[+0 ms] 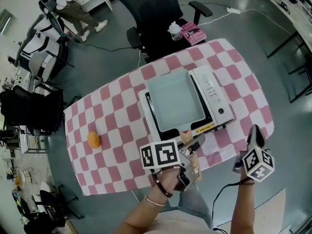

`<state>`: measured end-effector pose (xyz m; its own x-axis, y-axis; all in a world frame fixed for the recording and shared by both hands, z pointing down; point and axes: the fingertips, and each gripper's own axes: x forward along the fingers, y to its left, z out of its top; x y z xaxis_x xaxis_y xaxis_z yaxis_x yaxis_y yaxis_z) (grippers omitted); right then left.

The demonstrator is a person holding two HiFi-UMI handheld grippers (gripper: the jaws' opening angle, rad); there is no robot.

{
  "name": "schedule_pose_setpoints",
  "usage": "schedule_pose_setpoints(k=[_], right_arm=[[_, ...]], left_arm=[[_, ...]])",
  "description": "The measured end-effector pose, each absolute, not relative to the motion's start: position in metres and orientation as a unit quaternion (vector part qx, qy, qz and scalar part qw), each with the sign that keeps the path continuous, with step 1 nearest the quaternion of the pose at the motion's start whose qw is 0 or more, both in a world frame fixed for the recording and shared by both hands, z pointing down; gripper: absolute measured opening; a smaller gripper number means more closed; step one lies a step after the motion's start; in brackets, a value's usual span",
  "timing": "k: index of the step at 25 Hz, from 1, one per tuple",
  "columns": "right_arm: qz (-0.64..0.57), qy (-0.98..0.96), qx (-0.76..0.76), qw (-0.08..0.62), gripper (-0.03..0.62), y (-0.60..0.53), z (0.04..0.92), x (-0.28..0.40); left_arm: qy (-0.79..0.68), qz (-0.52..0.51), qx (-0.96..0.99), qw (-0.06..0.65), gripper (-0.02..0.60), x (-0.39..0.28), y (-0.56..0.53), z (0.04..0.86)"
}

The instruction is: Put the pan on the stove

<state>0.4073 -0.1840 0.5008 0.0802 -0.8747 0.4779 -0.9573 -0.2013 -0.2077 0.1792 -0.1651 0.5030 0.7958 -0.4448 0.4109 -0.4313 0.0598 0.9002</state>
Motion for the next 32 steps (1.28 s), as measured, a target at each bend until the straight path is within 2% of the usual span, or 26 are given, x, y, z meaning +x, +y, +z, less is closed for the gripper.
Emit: schedule_pose_setpoints(k=[32], right_arm=[[0.264,-0.642,0.714,0.093,0.009,-0.196,0.518,0.399]], left_arm=[[-0.325,-0.031,0.676,0.661,0.118,0.186,-0.161,0.515]])
